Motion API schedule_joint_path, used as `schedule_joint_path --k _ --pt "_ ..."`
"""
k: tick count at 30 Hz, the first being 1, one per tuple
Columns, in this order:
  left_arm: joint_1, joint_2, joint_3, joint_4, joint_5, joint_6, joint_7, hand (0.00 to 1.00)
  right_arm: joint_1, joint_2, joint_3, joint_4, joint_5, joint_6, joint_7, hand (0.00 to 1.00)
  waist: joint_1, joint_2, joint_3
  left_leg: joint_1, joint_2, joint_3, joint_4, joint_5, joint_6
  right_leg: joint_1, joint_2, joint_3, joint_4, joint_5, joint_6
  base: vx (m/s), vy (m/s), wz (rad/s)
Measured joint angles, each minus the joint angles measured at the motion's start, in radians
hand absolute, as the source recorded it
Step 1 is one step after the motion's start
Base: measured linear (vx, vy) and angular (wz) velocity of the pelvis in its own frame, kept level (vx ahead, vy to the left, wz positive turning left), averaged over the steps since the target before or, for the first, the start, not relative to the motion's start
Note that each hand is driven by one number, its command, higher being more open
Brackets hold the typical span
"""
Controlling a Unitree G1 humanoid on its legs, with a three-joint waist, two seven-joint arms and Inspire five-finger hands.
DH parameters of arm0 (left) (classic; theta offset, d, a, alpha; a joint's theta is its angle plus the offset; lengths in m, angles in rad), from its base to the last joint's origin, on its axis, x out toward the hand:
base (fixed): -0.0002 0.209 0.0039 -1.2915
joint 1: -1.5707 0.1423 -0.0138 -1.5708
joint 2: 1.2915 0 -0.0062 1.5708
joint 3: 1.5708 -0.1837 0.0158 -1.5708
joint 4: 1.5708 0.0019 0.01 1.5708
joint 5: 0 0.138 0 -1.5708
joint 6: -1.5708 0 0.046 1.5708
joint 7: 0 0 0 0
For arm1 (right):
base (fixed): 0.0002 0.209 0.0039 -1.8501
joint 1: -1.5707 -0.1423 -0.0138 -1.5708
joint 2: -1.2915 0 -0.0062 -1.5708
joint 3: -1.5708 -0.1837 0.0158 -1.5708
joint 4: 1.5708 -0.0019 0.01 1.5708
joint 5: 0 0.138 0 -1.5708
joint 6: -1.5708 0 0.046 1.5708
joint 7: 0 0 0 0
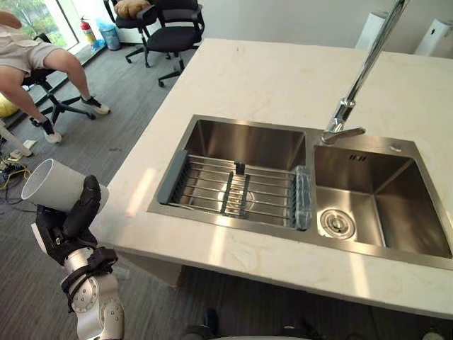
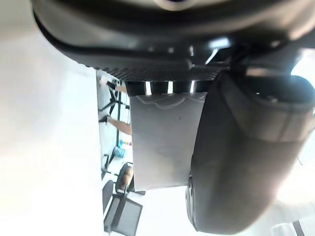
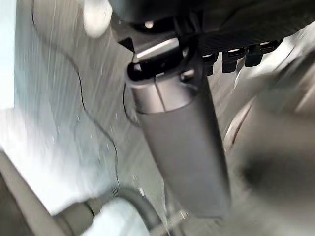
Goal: Walk over to the sink, pick up the cup, carry it to the dishwasher, place the cup inside the dishwasher, then close the dishwasher door
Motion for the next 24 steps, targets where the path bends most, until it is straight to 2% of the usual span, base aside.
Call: schedule_joint_path --k 2,3,4,5,6,8,10,11,12,13,14,15,16,17,18,19,20,21,23,24 --pt "0.003 0.0 0.003 0.0 0.007 0.0 0.0 0.0 -0.009 -0.025 0.023 -0.001 -0.033 0.015 -0.003 1.0 0.004 0.011 0.013 -0.015 -0.006 -0.009 0.035 -0.002 0.0 0.028 0.0 -0.003 -0.029 -0.023 0.015 -0.1 -0.081 0.4" --pt "0.015 0.0 0.008 -0.001 0.019 0.0 -0.005 0.0 -0.016 -0.063 0.049 -0.009 -0.051 0.021 -0.001 1.0 0.004 0.054 0.043 -0.032 0.007 -0.024 0.084 -0.005 -0.007 0.053 0.009 -0.031 -0.026 -0.037 0.011 -0.15 -0.082 0.47" --pt "0.02 0.0 0.009 -0.003 0.02 0.0 -0.007 0.0 -0.016 -0.069 0.051 -0.011 -0.051 0.022 -0.001 1.0 0.004 0.062 0.047 -0.032 0.011 -0.024 0.087 -0.004 -0.007 0.056 0.012 -0.037 -0.022 -0.04 0.007 -0.24 -0.103 0.6" --pt "0.041 0.001 0.019 -0.009 0.019 0.0 -0.024 0.0 -0.011 -0.086 0.058 -0.018 -0.05 0.022 -0.002 1.0 0.005 0.082 0.057 -0.032 0.027 -0.008 0.076 -0.007 -0.026 0.062 0.019 -0.063 -0.005 -0.052 -0.013 -0.25 -0.075 0.54" --pt "0.056 0.006 0.05 -0.009 0.017 0.0 -0.052 0.0 -0.004 -0.093 0.058 -0.025 -0.049 0.022 -0.005 1.0 0.02 0.098 0.056 -0.035 0.063 0.06 0.066 -0.026 -0.02 0.059 0.015 -0.093 0.002 -0.049 -0.029 -0.28 -0.082 0.58" --pt "0.056 0.019 0.079 -0.01 0.017 0.0 -0.078 0.0 0.005 -0.1 0.059 -0.039 -0.045 0.023 -0.012 1.0 0.033 0.095 0.057 -0.056 0.084 0.129 0.096 -0.042 -0.012 0.053 -0.007 -0.121 0.003 -0.04 -0.033 -0.14 -0.032 0.56" --pt "0.057 0.029 0.139 -0.024 0.017 0.0 -0.125 0.0 0.014 -0.128 0.057 -0.05 -0.041 0.03 -0.024 1.0 0.04 0.094 0.058 -0.081 0.122 0.2 0.175 -0.046 -0.006 0.052 -0.061 -0.174 -0.003 -0.011 -0.013 -0.08 0.044 0.81" --pt "0.058 0.029 0.17 -0.04 0.017 -0.002 -0.144 0.0 0.022 -0.145 0.051 -0.05 -0.042 0.032 -0.027 1.0 0.045 0.098 0.055 -0.08 0.157 0.226 0.234 -0.047 -0.004 0.051 -0.094 -0.199 -0.003 0.0 0.001 -0.07 0.128 0.67" --pt "0.059 0.029 0.183 -0.051 0.015 -0.005 -0.152 0.0 0.027 -0.15 0.046 -0.053 -0.044 0.032 -0.029 1.0 0.047 0.099 0.053 -0.078 0.174 0.23 0.265 -0.048 -0.002 0.051 -0.109 -0.212 -0.002 0.005 0.01 -0.07 0.205 0.77" --pt "0.06 0.034 0.203 -0.069 0.014 -0.02 -0.176 0.0 0.033 -0.153 0.03 -0.061 -0.051 0.028 -0.032 1.0 0.05 0.106 0.047 -0.076 0.218 0.24 0.336 -0.053 0.008 0.054 -0.14 -0.241 0.006 0.015 0.028 -0.01 0.201 0.92" --pt "0.064 0.047 0.202 -0.087 0.008 -0.027 -0.199 0.0 0.044 -0.154 0.0 -0.067 -0.051 0.025 -0.033 1.0 0.056 0.132 0.029 -0.088 0.276 0.278 0.42 0.008 0.052 0.046 -0.158 -0.282 0.059 0.015 0.033 0.02 0.192 1.12" --pt "0.053 0.058 0.193 -0.089 0.008 -0.029 -0.213 0.0 0.046 -0.16 -0.02 -0.065 -0.051 0.024 -0.036 1.0 0.05 0.147 0.023 -0.118 0.265 0.302 0.447 0.002 0.06 0.036 -0.182 -0.299 0.099 0.007 0.024 0.0 0.195 1.62" --pt "0.033 0.083 0.169 -0.082 0.007 -0.027 -0.237 0.0 0.037 -0.156 -0.045 -0.03 -0.05 0.03 -0.035 1.0 0.036 0.162 0.022 -0.153 0.257 0.354 0.432 0.007 0.102 0.016 -0.18 -0.32 0.16 -0.035 0.004 -0.08 0.117 2.21" --pt "0.002 0.09 0.164 -0.076 0.007 -0.02 -0.258 0.0 0.021 -0.133 -0.062 0.005 -0.047 0.028 -0.031 1.0 0.006 0.15 0.011 -0.141 0.188 0.316 0.24 0.052 0.142 -0.009 -0.089 -0.363 0.095 -0.058 -0.071 -0.12 0.07 2.47" --pt "-0.02 0.102 0.167 -0.078 0.007 -0.017 -0.27 0.0 0.022 -0.106 -0.083 0.018 -0.042 0.021 -0.028 1.0 -0.009 0.13 0.006 -0.12 0.149 0.342 0.162 0.064 0.175 -0.012 -0.055 -0.408 0.017 -0.045 -0.098 -0.12 -0.071 2.82" --pt "-0.061 0.104 0.156 -0.066 0.007 -0.012 -0.295 0.0 0.028 -0.091 -0.114 0.04 -0.04 -0.003 -0.027 1.0 -0.033 0.142 0.009 -0.085 0.194 0.473 0.244 -0.045 0.187 0.028 -0.071 -0.504 0.017 -0.028 -0.084 -0.05 -0.033 2.39" --pt "-0.071 0.12 0.151 -0.053 0.005 -0.004 -0.311 0.0 0.032 -0.088 -0.13 0.048 -0.033 -0.015 -0.023 1.0 -0.03 0.139 0.017 -0.007 0.225 0.577 0.279 -0.071 0.126 0.049 -0.116 -0.555 0.038 -0.028 -0.084 0.0 0.012 2.06" --pt "-0.076 0.125 0.145 -0.049 0.005 0.01 -0.315 0.0 0.038 -0.089 -0.135 0.047 -0.033 -0.025 -0.022 1.0 -0.03 0.14 0.017 0.032 0.233 0.617 0.275 -0.067 0.116 0.064 -0.139 -0.583 0.049 -0.028 -0.084 0.06 0.138 1.49" --pt "-0.103 0.178 0.083 -0.062 0.005 0.049 -0.321 0.0 0.056 -0.118 -0.14 0.059 -0.037 -0.051 -0.023 1.0 -0.028 0.141 0.015 0.08 0.194 0.663 0.229 -0.086 0.078 0.134 -0.212 -0.685 0.084 -0.018 -0.073 0.04 0.227 1.4" --pt "-0.11 0.196 0.068 -0.072 0.005 0.059 -0.323 0.0 0.057 -0.118 -0.14 0.062 -0.038 -0.054 -0.023 1.0 -0.03 0.144 0.013 0.085 0.183 0.662 0.215 -0.097 0.062 0.154 -0.218 -0.71 0.085 -0.013 -0.07 -0.01 0.223 1.18"
